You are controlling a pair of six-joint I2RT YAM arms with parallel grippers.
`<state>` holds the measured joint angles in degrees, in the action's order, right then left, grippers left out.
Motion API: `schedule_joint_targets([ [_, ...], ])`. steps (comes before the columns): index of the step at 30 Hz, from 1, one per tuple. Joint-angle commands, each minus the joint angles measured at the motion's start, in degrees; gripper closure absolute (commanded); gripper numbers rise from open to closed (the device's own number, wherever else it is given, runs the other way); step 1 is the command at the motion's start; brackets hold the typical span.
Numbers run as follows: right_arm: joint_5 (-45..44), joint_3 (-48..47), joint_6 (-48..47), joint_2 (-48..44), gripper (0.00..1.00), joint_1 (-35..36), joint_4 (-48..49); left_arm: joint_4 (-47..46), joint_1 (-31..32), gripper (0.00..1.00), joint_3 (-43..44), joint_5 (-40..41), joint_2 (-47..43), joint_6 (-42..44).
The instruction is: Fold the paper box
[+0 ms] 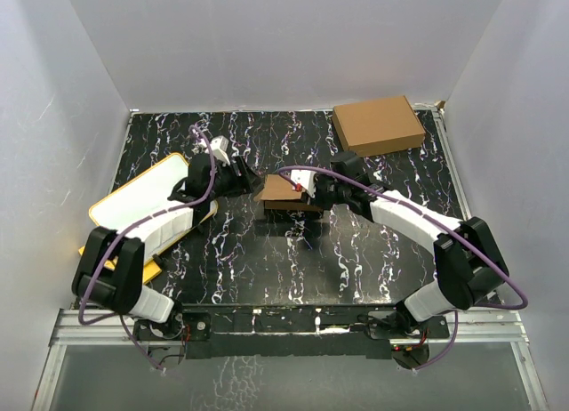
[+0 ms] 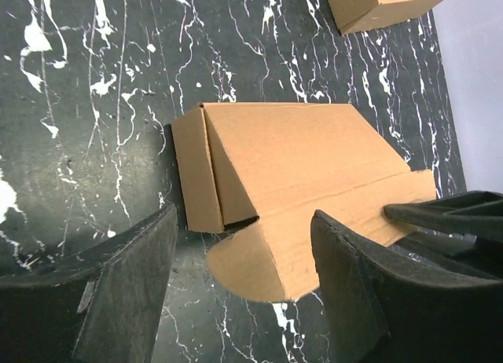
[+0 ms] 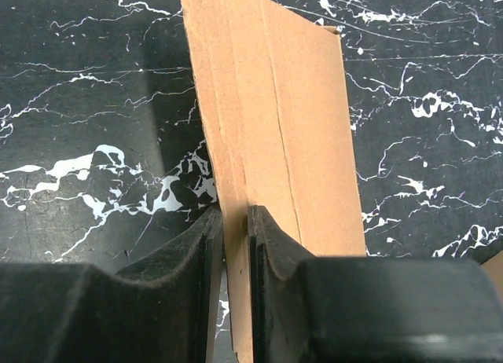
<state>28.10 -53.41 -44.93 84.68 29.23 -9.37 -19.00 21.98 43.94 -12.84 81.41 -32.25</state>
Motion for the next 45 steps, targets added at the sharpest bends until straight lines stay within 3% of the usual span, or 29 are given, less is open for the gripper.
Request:
schedule_joint_targets([
  [1,1.2,-1.3,1.6,1.0,0.77,-0.2,-2.6,-1.3,-0.9,0.34,3.7,-8.1,4.6,-4.2],
  [6,2.0,-1.7,1.6,0.9,0.72,-0.2,-3.5,-1.9,-0.9,0.34,6.0,-11.2,9.2,-5.7],
  [14,7.8,-3.6,2.4,-2.5,0.47,-2.2,-7.3,-2.8,-0.9,0.36,6.3,-13.3,12.1,-7.6],
  [17,13.1,-4.2,2.9,-4.2,0.40,-5.0,-8.7,-2.6,-0.9,0.37,6.3,-13.2,12.4,-7.7],
  [22,25.0,-5.2,5.2,-6.8,0.38,-12.7,-10.6,-2.0,-0.9,0.37,6.8,-13.5,12.9,-7.6],
  [25,29.0,-4.5,12.5,-7.4,0.38,-19.0,-6.8,-1.8,-0.9,0.37,7.0,-13.6,12.8,-7.7],
  [26,29.2,-3.8,16.4,-7.4,0.38,-20.9,-4.2,-1.8,-0.9,0.37,7.0,-13.5,12.6,-7.7],
  [27,27.3,-1.4,29.4,-6.6,0.43,-26.0,4.2,-1.9,-0.9,0.36,6.8,-13.6,12.0,-7.7],
  [32,24.6,0.2,45.3,-0.7,0.70,-33.3,10.5,-2.1,-1.0,0.34,6.5,-12.6,10.4,-7.8],
  [35,23.8,-0.9,48.5,3.9,0.81,-34.7,9.3,-2.5,-1.4,0.32,5.9,-12.2,9.5,-8.2],
  [45,28.0,-6.9,51.6,18.2,0.86,-33.3,5.8,-3.0,-2.3,0.26,6.2,-11.8,9.4,-8.8],
])
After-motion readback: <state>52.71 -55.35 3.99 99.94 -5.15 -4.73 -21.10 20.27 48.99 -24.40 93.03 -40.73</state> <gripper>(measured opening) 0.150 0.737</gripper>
